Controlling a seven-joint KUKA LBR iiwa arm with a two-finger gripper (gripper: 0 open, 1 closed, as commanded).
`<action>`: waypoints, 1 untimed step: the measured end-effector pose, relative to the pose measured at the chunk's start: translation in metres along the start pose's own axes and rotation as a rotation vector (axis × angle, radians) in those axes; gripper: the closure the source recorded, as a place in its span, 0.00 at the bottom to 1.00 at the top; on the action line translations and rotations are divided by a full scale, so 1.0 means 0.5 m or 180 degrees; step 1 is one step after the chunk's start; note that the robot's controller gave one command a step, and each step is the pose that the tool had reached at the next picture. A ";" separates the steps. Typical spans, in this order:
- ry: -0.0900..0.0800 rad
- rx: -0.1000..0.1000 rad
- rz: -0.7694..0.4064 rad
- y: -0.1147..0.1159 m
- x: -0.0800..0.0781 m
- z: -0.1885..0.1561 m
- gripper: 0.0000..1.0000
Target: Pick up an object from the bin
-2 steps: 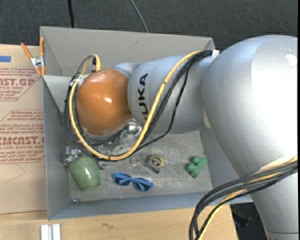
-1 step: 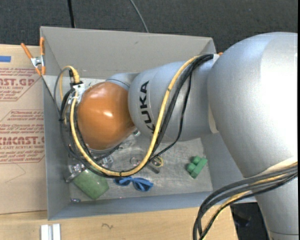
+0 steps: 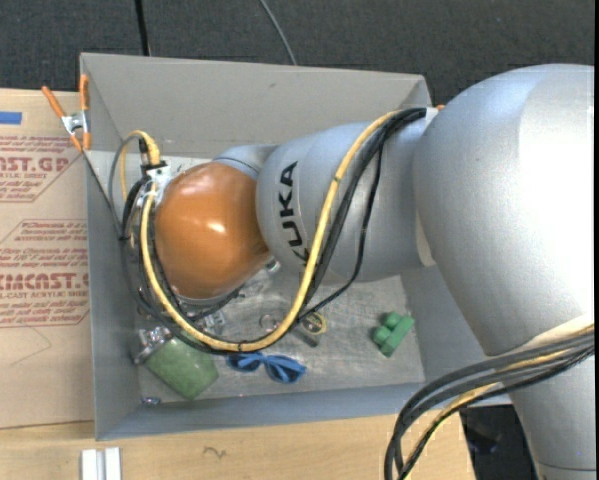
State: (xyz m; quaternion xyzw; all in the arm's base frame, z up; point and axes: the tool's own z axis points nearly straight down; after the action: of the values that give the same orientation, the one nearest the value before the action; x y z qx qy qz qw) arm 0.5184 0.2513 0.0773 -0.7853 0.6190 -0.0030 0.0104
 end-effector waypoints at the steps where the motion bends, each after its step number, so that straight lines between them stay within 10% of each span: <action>1: 0.0015 -0.0030 0.0010 -0.006 -0.001 -0.013 1.00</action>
Offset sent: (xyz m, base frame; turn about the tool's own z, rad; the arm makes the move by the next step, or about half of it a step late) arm 0.0000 0.0001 0.0046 0.0001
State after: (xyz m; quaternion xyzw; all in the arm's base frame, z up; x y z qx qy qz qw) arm 0.5213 0.2523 0.0838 -0.7844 0.6202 -0.0019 0.0053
